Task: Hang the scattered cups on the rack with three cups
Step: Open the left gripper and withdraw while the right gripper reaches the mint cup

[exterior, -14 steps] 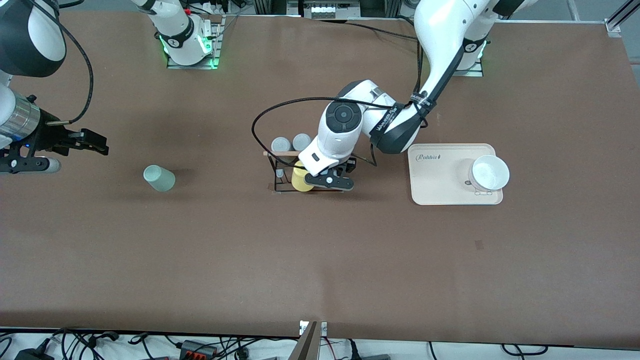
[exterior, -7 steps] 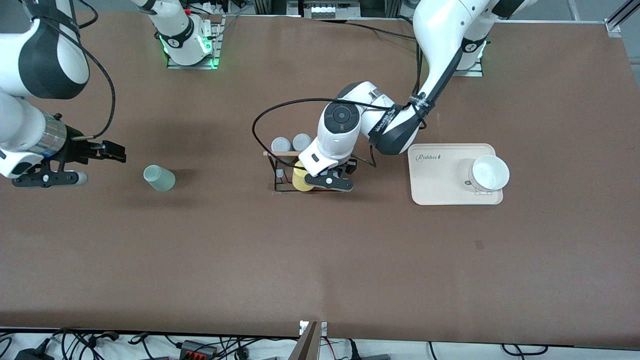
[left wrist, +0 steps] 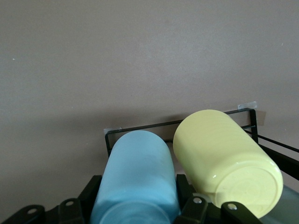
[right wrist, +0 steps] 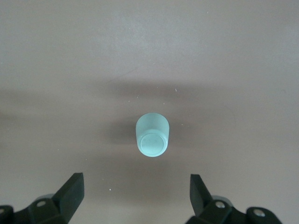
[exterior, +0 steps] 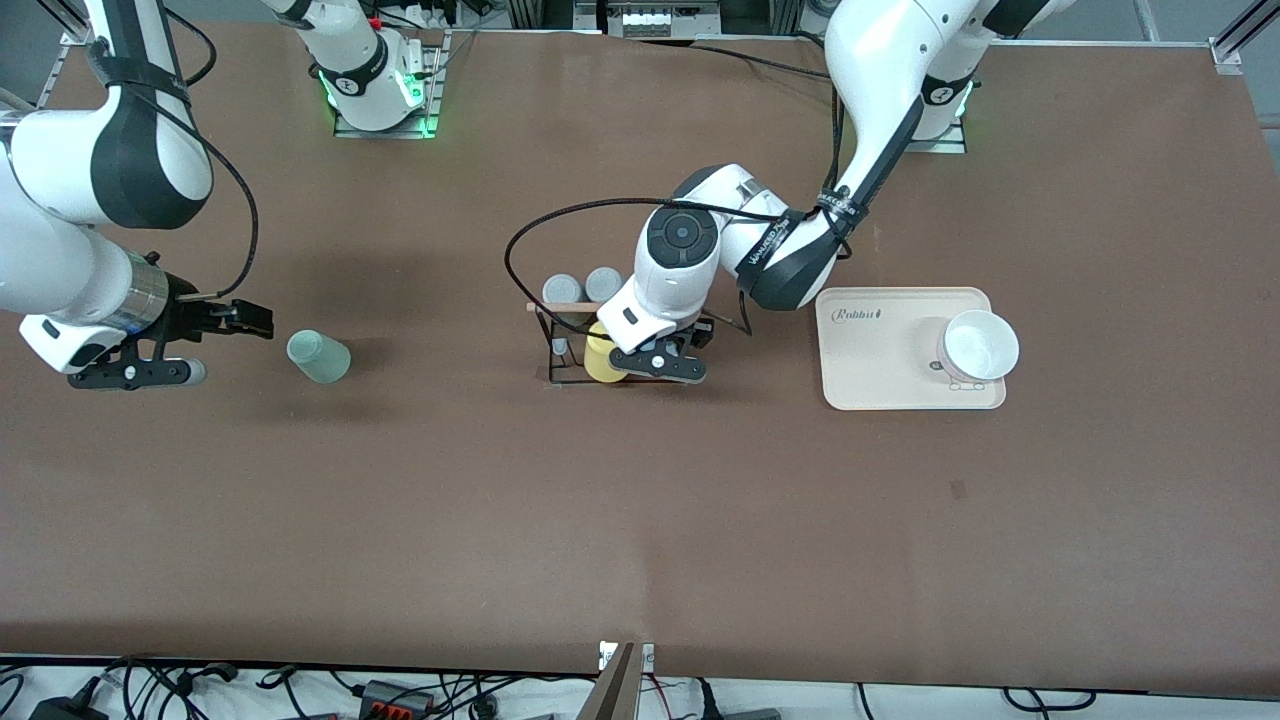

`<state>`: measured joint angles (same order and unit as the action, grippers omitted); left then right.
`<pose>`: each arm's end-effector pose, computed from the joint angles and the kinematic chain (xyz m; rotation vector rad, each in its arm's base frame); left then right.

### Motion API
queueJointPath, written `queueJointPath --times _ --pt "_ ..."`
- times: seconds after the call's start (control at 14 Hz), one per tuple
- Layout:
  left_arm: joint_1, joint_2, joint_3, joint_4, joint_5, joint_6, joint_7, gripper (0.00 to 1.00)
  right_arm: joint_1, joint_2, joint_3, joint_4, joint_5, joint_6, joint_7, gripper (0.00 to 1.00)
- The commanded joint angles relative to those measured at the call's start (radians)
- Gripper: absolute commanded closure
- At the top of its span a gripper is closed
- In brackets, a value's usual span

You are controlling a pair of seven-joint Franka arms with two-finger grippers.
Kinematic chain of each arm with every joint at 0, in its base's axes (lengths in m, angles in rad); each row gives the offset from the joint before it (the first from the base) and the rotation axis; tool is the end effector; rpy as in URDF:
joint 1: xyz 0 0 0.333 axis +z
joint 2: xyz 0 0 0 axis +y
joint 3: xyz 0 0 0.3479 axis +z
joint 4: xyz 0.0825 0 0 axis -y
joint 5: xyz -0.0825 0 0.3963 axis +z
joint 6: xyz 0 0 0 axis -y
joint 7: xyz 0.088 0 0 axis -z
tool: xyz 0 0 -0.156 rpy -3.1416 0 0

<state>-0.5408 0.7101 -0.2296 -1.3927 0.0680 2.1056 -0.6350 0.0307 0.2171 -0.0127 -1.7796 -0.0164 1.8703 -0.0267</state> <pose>0.5725 -0.5032 0.2673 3.0541 -0.1745 -0.0643 0.6180 0.0095 0.4005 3.1168 0.0790 -0.1974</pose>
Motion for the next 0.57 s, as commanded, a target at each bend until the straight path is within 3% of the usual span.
queueJointPath --times 0.0,0.29,0.5 --pt "-0.001 -0.004 -0.001 -0.002 0.016 -0.007 0.011 0.00 0.032 0.002 0.000 -0.058 -0.013 0.056 0.047 0.00" --pt "0.012 -0.017 -0.001 0.006 0.016 -0.012 0.008 0.00 0.017 0.016 -0.004 -0.109 -0.013 0.105 0.048 0.00" --pt "0.028 -0.093 0.012 0.017 0.016 -0.079 0.006 0.00 0.015 0.030 -0.006 -0.174 -0.013 0.205 0.048 0.00"
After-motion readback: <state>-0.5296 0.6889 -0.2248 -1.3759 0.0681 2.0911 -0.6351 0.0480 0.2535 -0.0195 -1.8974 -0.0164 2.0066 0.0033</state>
